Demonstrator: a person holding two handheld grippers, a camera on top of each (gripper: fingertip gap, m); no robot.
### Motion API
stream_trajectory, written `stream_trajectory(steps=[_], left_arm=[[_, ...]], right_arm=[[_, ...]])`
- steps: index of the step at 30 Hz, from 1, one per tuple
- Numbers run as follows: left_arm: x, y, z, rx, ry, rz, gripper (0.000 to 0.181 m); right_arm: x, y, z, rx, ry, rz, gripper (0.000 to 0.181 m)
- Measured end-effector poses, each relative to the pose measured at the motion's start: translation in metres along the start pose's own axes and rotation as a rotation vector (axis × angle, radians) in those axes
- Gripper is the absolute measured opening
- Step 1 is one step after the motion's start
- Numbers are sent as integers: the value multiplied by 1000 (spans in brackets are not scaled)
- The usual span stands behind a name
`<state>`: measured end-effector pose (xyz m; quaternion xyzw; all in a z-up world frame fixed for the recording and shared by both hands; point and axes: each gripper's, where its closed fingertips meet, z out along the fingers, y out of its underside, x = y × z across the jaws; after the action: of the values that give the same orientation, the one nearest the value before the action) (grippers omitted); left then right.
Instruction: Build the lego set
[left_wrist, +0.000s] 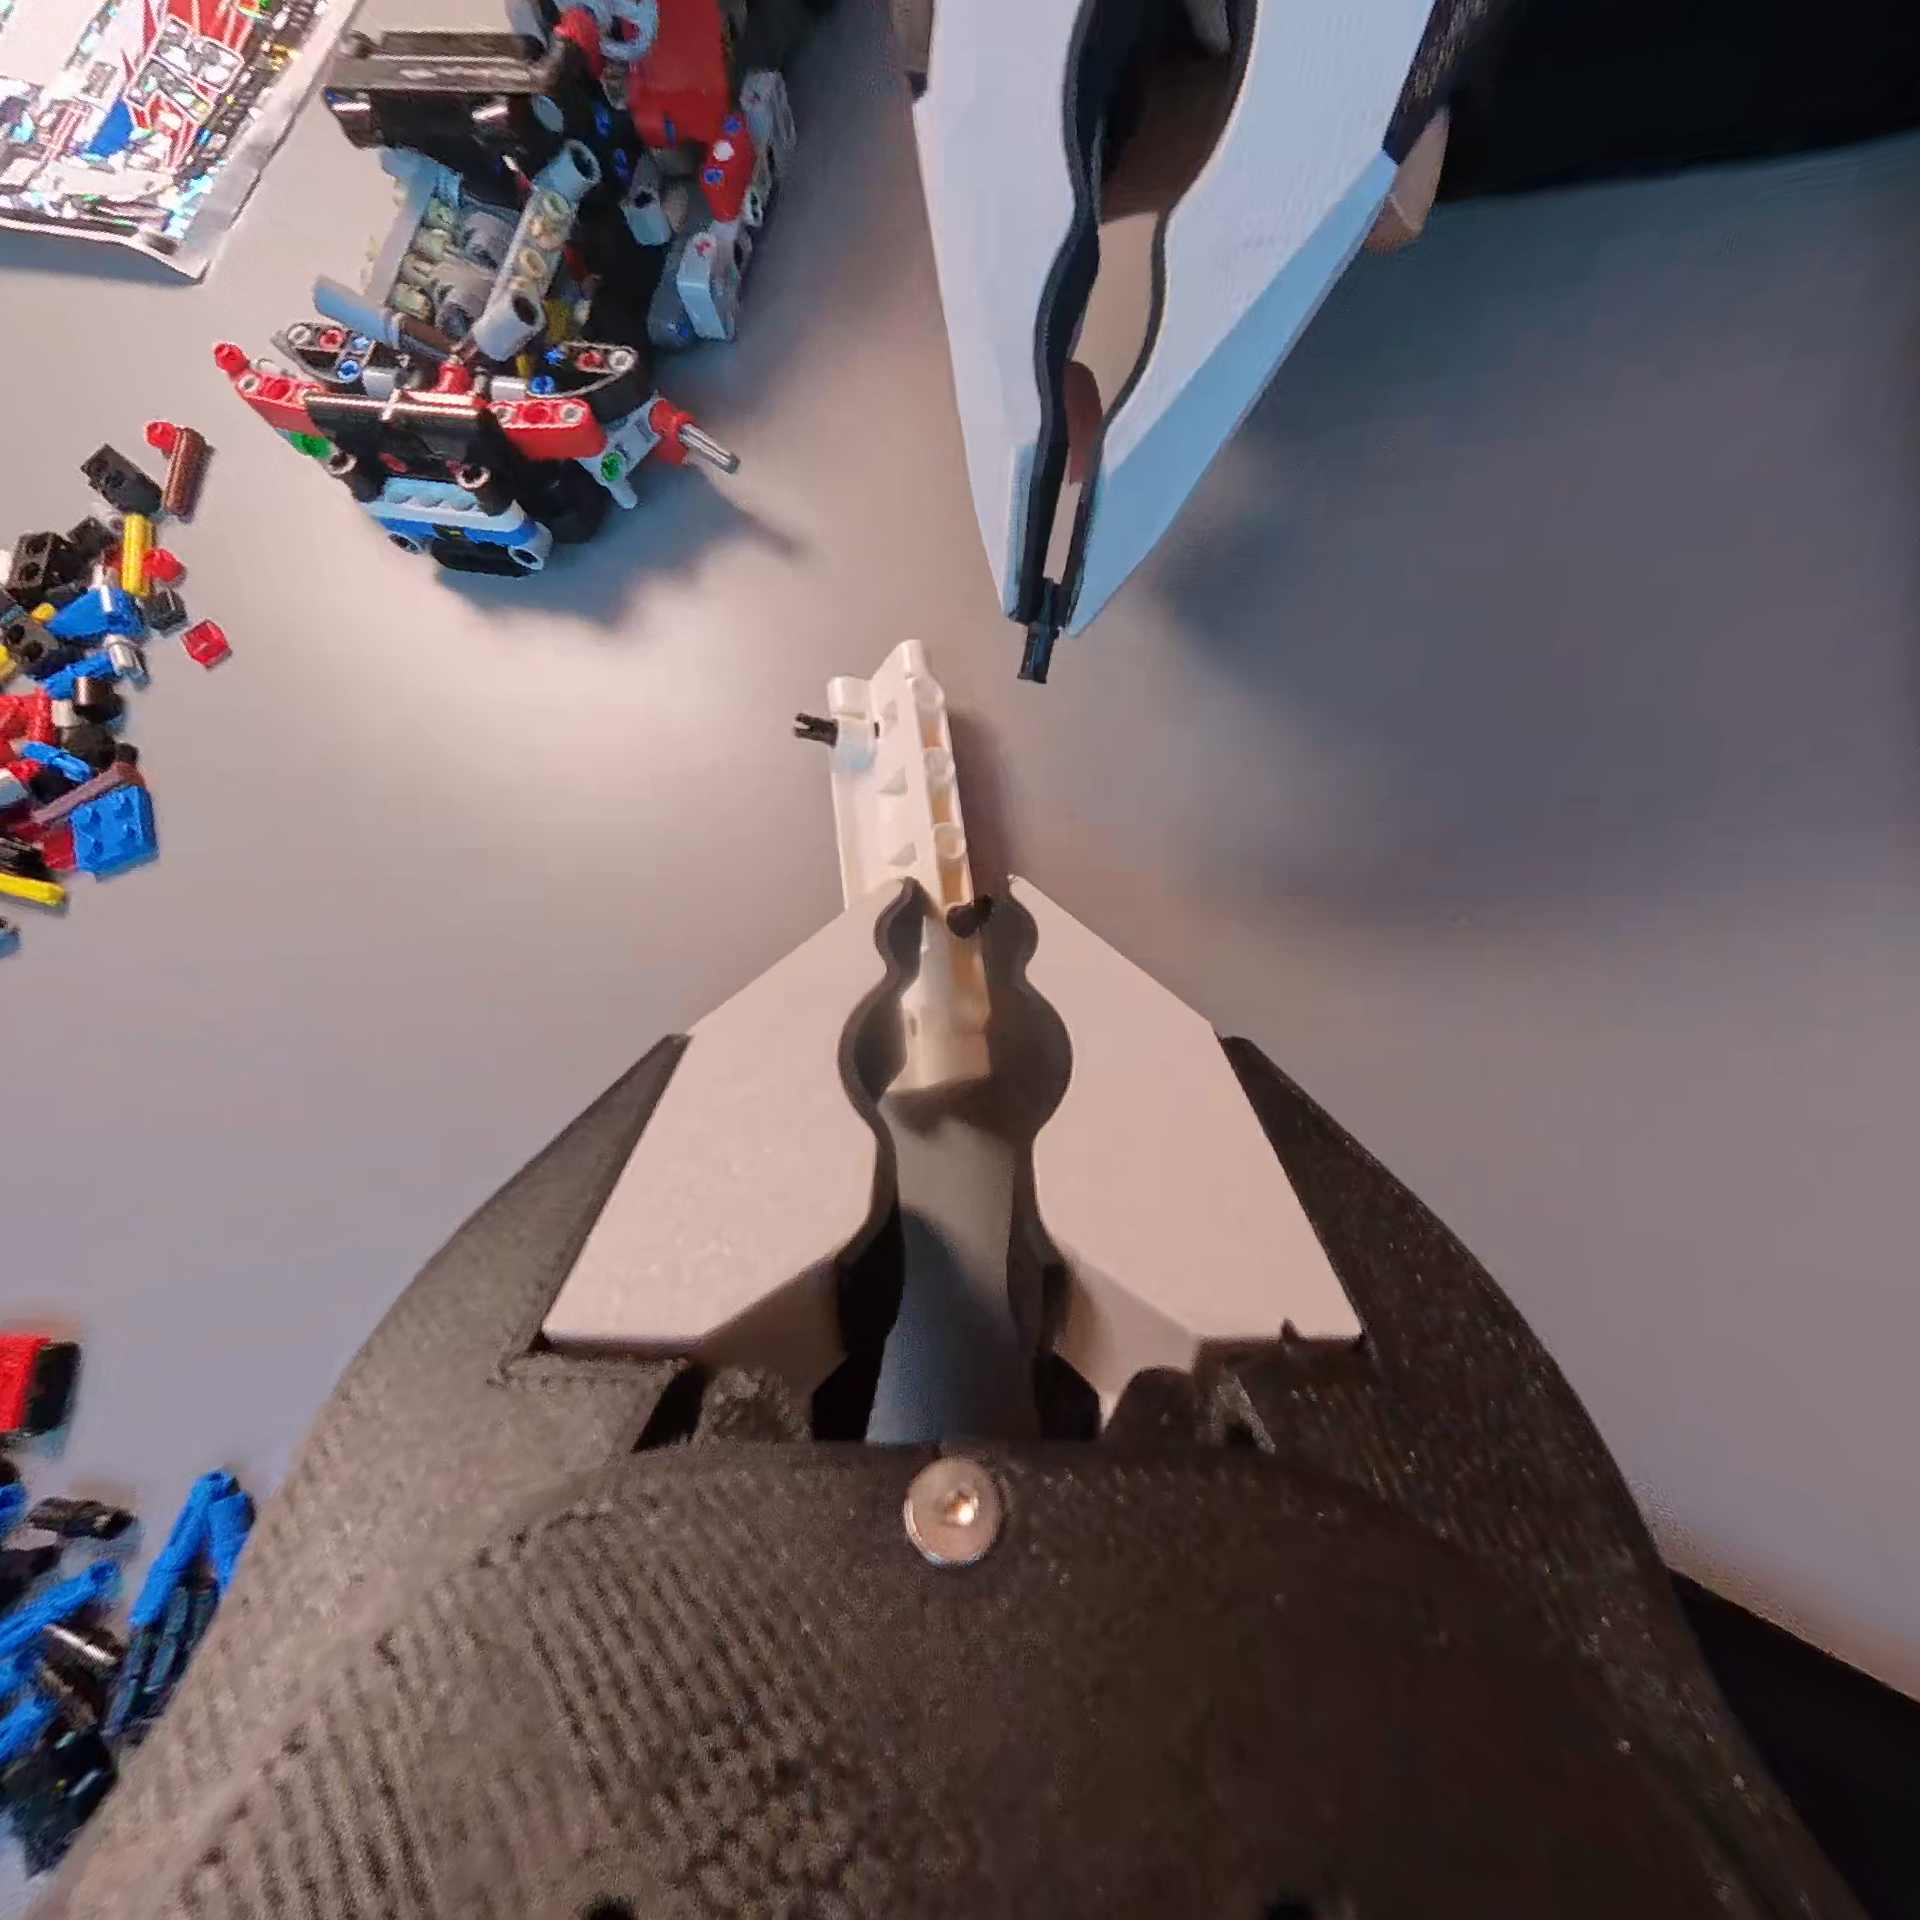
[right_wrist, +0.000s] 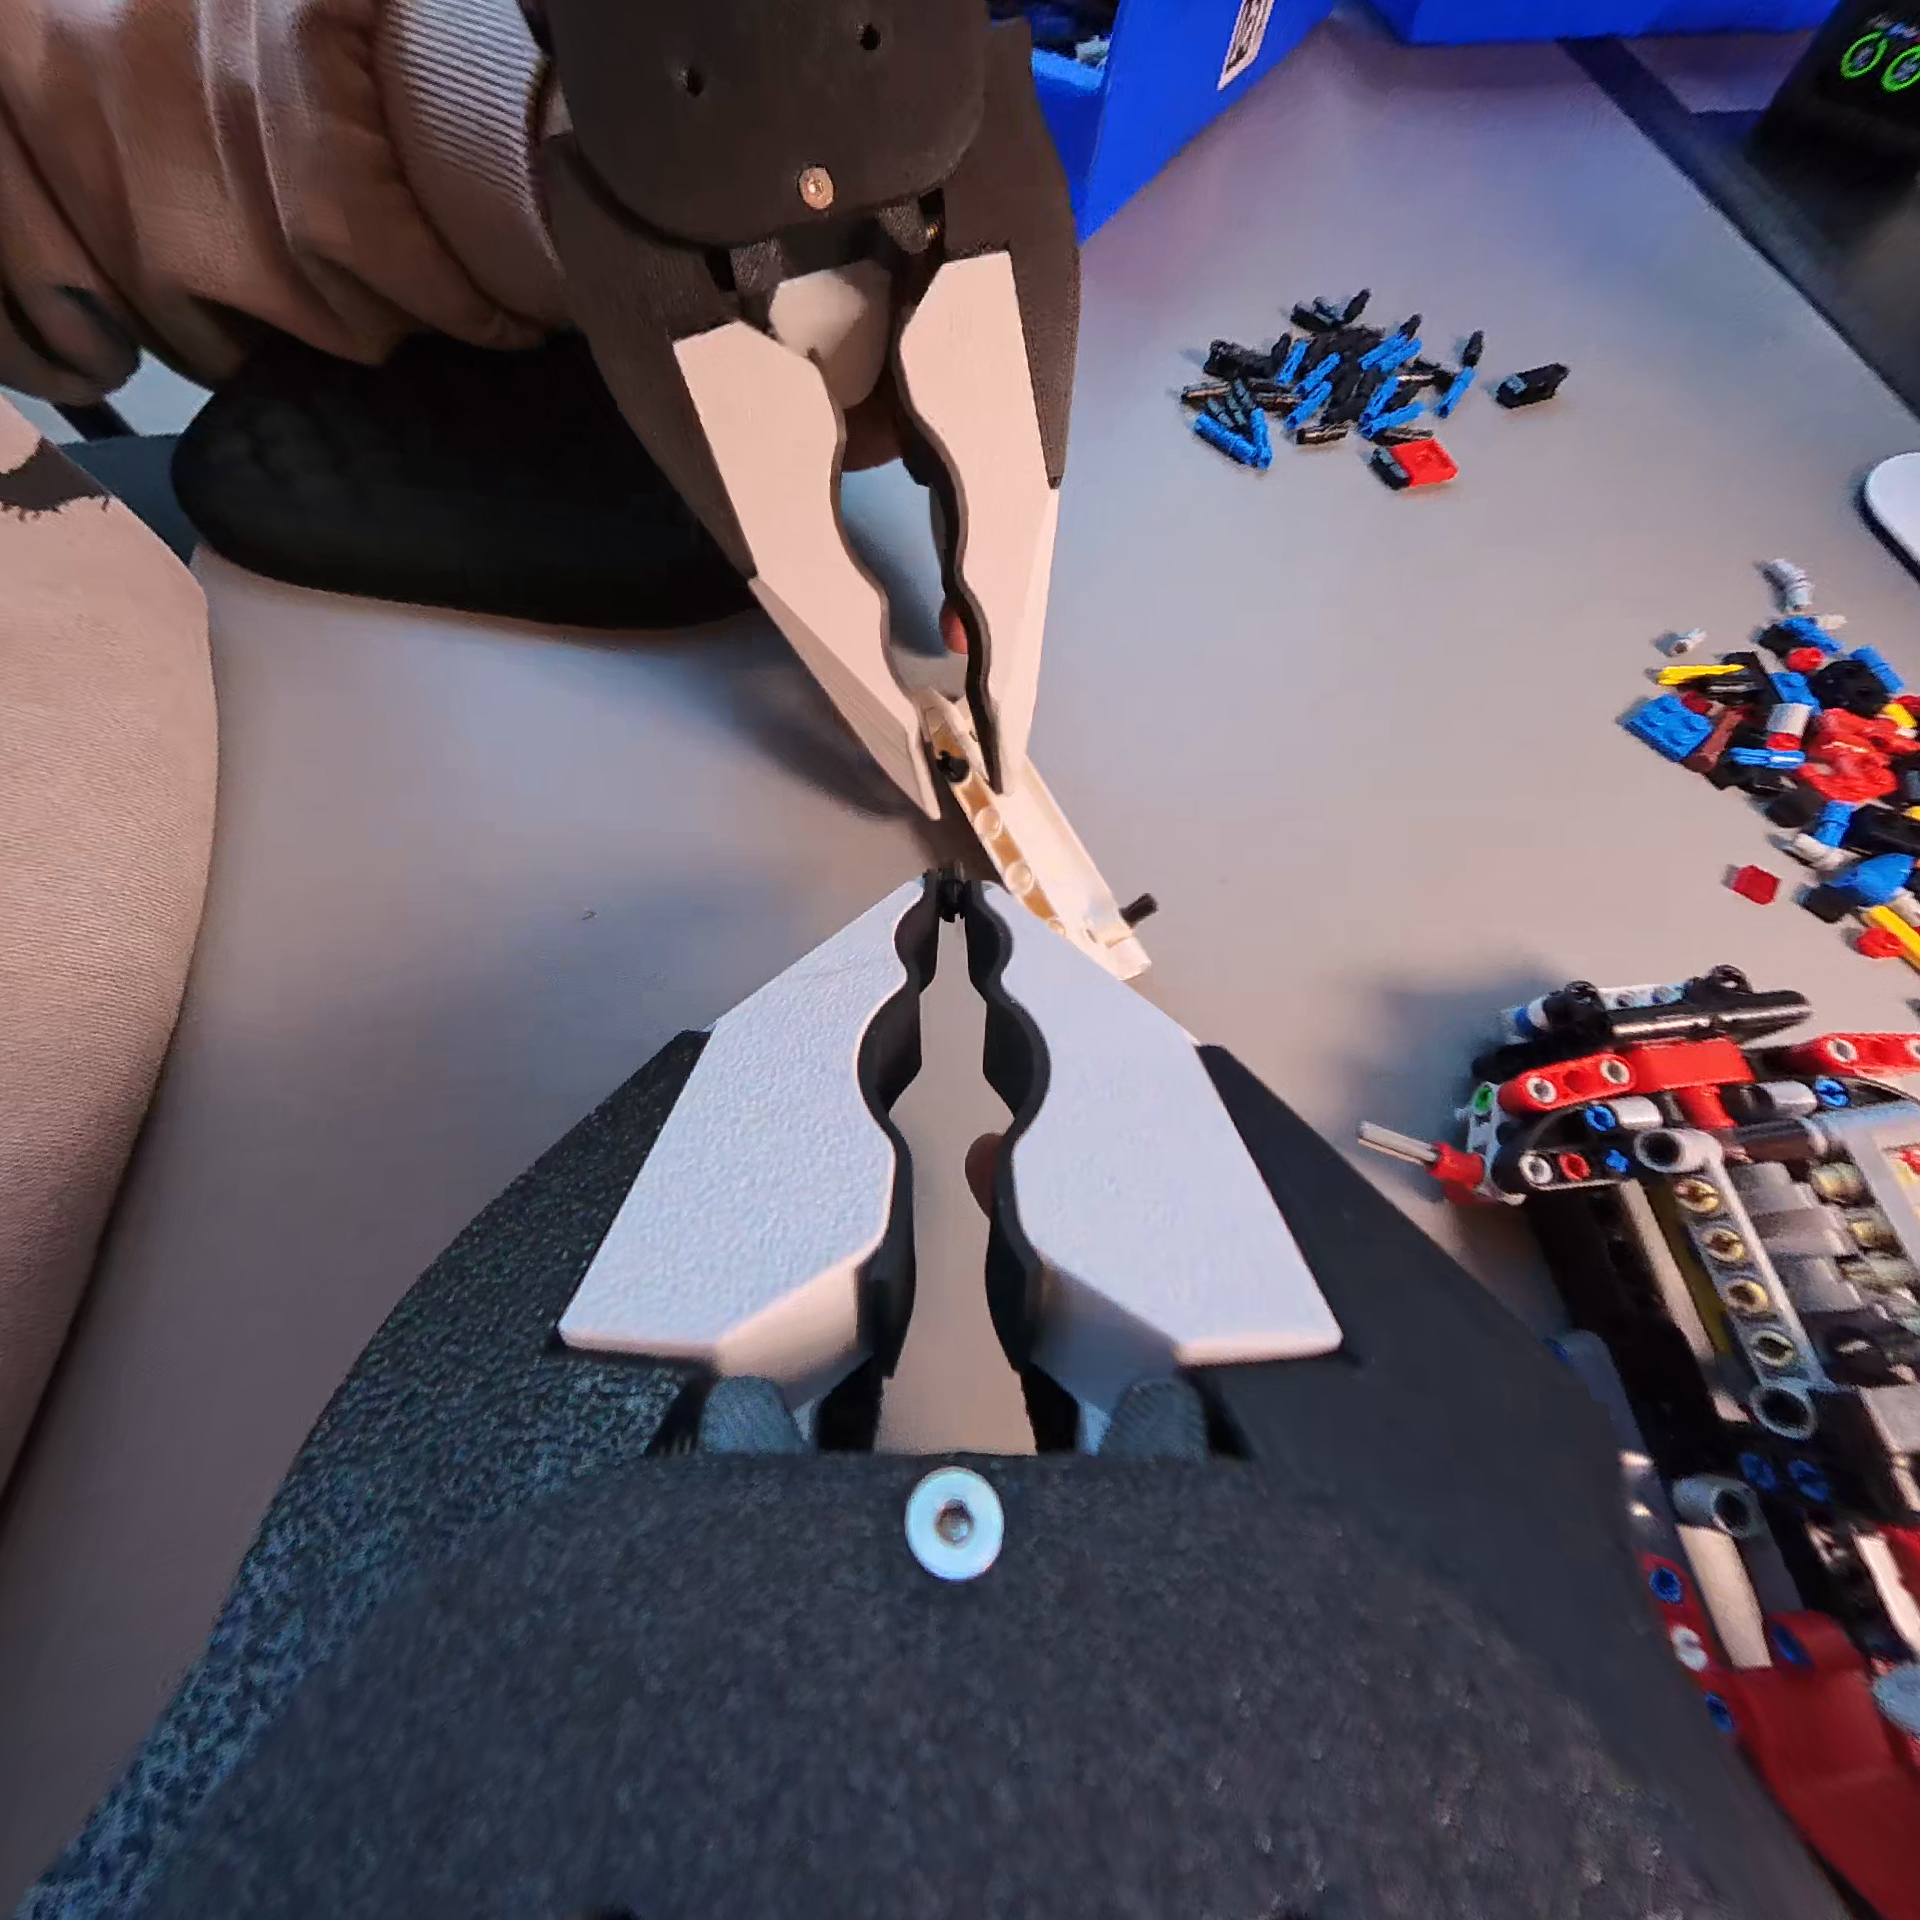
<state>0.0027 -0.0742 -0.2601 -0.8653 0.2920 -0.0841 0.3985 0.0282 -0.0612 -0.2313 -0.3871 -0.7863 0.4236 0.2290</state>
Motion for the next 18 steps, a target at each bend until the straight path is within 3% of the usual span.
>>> stream_trajectory(steps=[5,11,18], left_arm=[[1,-11,-10,85,111,-137,5],[13,-12,-4,25,213,-185,5],[8,-19,5,-9,310,-287,5]], right_arm=[[6,-5,-3,13,60,-50,2],[6,-1,-2,-97,25,-56,2],[11,10,-2,-432,-55,-139,2]])
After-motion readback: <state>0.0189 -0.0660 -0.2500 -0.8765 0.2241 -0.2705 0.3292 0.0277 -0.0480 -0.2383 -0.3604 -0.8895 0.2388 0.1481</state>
